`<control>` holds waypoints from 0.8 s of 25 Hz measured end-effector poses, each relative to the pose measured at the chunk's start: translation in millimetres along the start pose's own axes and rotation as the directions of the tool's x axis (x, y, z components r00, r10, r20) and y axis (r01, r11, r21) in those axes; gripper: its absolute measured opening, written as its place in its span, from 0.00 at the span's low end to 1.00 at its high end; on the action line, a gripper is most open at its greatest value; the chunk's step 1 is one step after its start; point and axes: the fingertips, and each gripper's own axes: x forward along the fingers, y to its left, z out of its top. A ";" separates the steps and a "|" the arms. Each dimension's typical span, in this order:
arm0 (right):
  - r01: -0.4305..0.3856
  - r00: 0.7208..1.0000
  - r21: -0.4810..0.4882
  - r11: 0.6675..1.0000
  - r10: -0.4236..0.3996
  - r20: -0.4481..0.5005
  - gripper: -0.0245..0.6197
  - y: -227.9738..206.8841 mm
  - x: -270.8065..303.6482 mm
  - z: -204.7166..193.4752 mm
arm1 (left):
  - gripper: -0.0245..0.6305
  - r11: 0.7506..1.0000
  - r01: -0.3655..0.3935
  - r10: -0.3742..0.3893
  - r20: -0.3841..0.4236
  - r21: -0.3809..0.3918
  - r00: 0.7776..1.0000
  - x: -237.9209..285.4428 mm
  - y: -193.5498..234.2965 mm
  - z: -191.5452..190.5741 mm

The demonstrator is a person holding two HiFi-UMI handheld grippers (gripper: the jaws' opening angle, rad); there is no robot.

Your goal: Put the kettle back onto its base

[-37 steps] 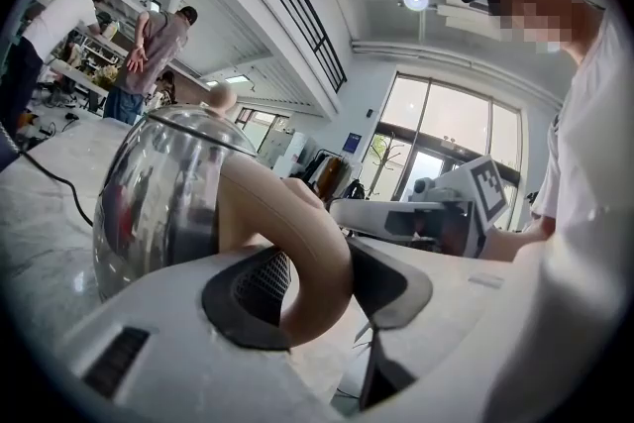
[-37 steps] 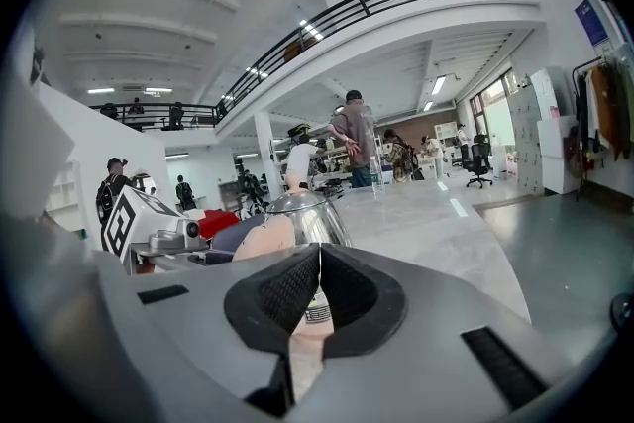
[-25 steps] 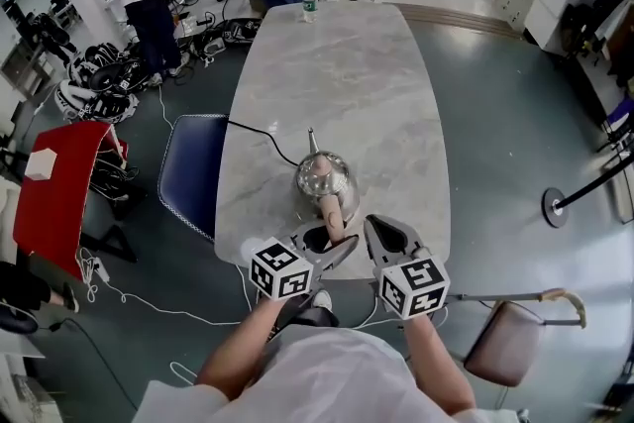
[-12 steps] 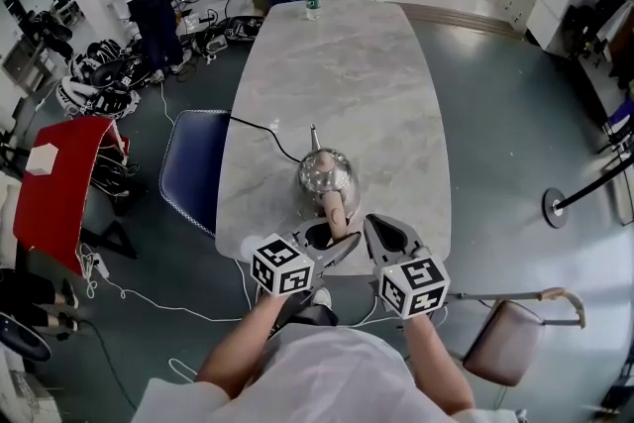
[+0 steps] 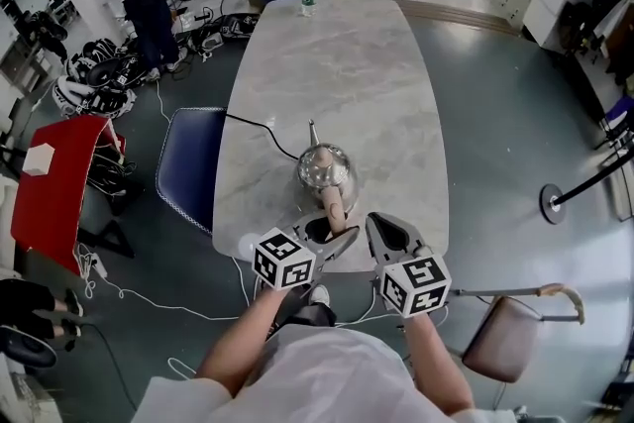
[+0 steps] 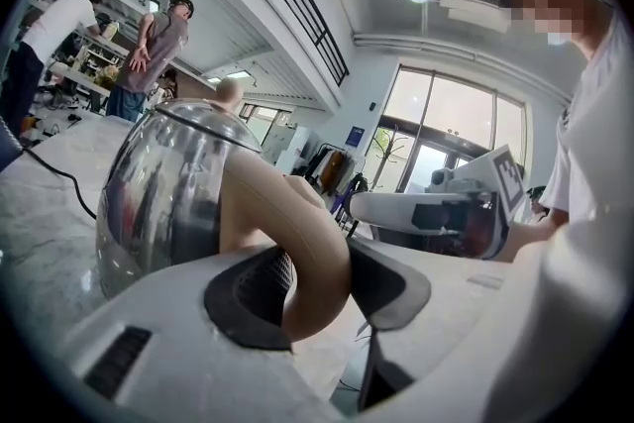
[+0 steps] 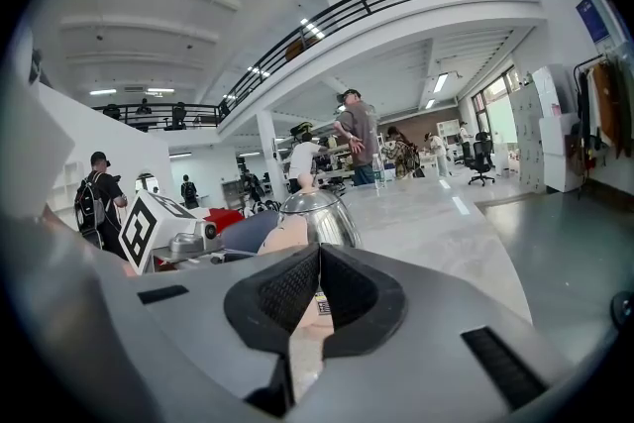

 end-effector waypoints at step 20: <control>-0.087 0.996 -0.022 0.996 0.087 -0.008 0.05 26.4 -2.7 -12.6 | 0.36 0.987 -0.163 0.163 -0.006 0.000 0.987 -9.5 6.1 -16.2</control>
